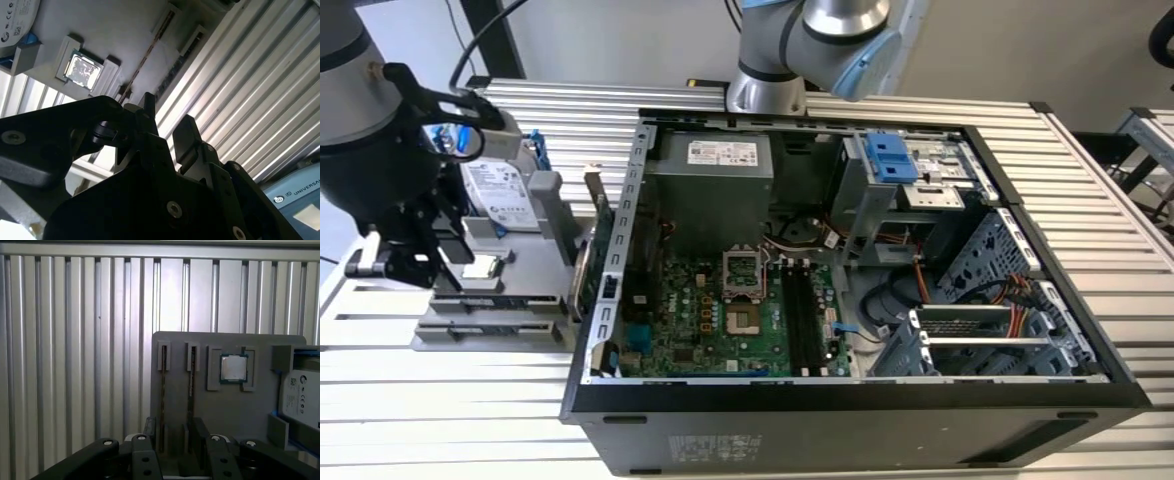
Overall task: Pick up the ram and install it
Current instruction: 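Pick up the ram and move it above insertion slot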
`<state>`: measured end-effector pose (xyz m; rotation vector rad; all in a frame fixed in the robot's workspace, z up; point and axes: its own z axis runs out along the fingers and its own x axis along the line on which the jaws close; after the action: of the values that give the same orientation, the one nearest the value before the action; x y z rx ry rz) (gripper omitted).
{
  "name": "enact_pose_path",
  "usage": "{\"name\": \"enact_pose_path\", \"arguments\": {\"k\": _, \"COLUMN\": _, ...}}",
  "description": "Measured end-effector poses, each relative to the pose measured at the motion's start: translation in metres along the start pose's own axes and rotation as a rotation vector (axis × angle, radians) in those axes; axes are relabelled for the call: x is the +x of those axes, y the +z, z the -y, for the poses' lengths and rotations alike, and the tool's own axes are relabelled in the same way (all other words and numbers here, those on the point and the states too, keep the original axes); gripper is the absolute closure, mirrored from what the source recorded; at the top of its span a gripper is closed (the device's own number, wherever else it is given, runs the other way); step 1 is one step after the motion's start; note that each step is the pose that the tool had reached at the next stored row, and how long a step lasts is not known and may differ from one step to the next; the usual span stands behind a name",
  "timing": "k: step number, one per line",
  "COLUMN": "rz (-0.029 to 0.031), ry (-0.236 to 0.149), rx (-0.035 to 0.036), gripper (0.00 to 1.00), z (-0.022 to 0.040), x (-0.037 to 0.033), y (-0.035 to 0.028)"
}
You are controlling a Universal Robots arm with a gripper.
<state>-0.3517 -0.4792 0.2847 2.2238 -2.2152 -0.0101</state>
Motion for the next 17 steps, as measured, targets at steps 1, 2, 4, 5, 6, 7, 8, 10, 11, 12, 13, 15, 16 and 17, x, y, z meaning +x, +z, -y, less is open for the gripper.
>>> {"name": "enact_pose_path", "arguments": {"k": 1, "rz": -0.0001, "ry": 0.000, "rx": 0.0000, "gripper": 0.00, "z": 0.0000, "x": 0.0000, "y": 0.0005}}
{"name": "enact_pose_path", "arguments": {"k": 2, "rz": -0.0001, "ry": 0.000, "rx": 0.0000, "gripper": 0.00, "z": 0.0000, "x": 0.0000, "y": 0.0009}}
{"name": "enact_pose_path", "arguments": {"k": 4, "rz": 0.0000, "ry": 0.000, "rx": 0.0001, "gripper": 0.00, "z": 0.0001, "x": 0.0000, "y": 0.0019}}
{"name": "enact_pose_path", "arguments": {"k": 5, "rz": -0.0001, "ry": 0.000, "rx": 0.0000, "gripper": 0.00, "z": 0.0000, "x": 0.0000, "y": 0.0024}}
{"name": "enact_pose_path", "arguments": {"k": 6, "rz": -0.0002, "ry": 0.000, "rx": 0.0000, "gripper": 0.00, "z": 0.0000, "x": 0.0000, "y": 0.0029}}
{"name": "enact_pose_path", "arguments": {"k": 7, "rz": -0.0002, "ry": 0.000, "rx": -0.0001, "gripper": 0.00, "z": 0.0000, "x": 0.0000, "y": 0.0034}}
{"name": "enact_pose_path", "arguments": {"k": 8, "rz": -0.0001, "ry": 0.000, "rx": 0.0000, "gripper": 0.00, "z": 0.0001, "x": 0.0000, "y": 0.0040}}
{"name": "enact_pose_path", "arguments": {"k": 10, "rz": -0.0001, "ry": 0.000, "rx": 0.0000, "gripper": 0.00, "z": 0.0001, "x": 0.0000, "y": 0.0052}}
{"name": "enact_pose_path", "arguments": {"k": 11, "rz": -0.0001, "ry": 0.000, "rx": 0.0001, "gripper": 0.00, "z": 0.0001, "x": 0.0000, "y": 0.0061}}
{"name": "enact_pose_path", "arguments": {"k": 12, "rz": -0.0001, "ry": 0.000, "rx": 0.0001, "gripper": 0.00, "z": 0.0001, "x": 0.0000, "y": 0.0069}}
{"name": "enact_pose_path", "arguments": {"k": 13, "rz": -0.0001, "ry": 0.000, "rx": 0.0001, "gripper": 0.00, "z": 0.0001, "x": 0.0000, "y": 0.0078}}
{"name": "enact_pose_path", "arguments": {"k": 15, "rz": 0.0000, "ry": 0.000, "rx": 0.0004, "gripper": 0.00, "z": 0.0001, "x": 0.0001, "y": 0.0100}}
{"name": "enact_pose_path", "arguments": {"k": 16, "rz": -0.0001, "ry": 0.000, "rx": 0.0004, "gripper": 0.00, "z": 0.0001, "x": 0.0001, "y": 0.0112}}
{"name": "enact_pose_path", "arguments": {"k": 17, "rz": -0.0001, "ry": 0.000, "rx": 0.0004, "gripper": 0.00, "z": 0.0001, "x": 0.0001, "y": 0.0128}}
